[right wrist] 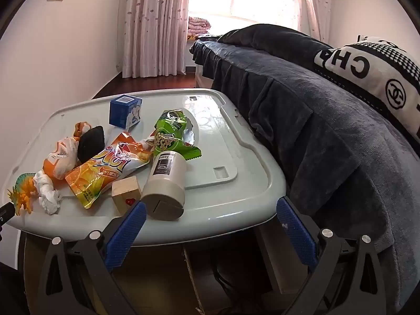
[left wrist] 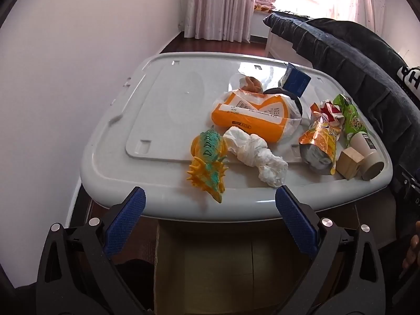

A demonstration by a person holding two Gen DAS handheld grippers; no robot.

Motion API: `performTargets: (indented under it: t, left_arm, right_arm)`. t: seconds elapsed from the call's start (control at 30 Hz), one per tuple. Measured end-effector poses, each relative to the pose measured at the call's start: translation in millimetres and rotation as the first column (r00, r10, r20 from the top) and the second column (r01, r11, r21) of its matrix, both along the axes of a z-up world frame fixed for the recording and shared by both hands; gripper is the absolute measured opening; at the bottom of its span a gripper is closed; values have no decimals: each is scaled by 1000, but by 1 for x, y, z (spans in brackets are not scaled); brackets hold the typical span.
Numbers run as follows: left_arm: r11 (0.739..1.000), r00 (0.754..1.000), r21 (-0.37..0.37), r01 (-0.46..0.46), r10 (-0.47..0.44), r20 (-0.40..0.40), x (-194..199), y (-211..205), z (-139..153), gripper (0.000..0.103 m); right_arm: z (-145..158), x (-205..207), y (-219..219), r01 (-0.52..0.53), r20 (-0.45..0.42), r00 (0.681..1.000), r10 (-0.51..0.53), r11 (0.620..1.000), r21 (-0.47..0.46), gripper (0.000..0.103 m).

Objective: Collect trash

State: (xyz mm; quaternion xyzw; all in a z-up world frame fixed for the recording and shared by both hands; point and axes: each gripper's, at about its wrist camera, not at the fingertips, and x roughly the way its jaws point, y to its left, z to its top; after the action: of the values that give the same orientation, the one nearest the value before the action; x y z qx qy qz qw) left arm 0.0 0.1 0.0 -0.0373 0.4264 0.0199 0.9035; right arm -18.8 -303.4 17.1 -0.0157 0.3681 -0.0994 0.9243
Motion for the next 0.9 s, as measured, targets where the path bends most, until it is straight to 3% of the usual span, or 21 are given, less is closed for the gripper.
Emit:
performTargets:
  t: [0.13, 0.9]
  left_arm:
    - [1000, 1000, 27, 4, -4, -1, -1, -1, 2, 97]
    - [1000, 1000, -6, -10, 10, -24, 4, 3, -6, 97]
  right_arm:
    - [-1, 1, 0, 1, -3, 1000, -1, 1000, -6, 98]
    - [-4, 6, -5, 21, -21, 1000, -20, 1000, 19, 98]
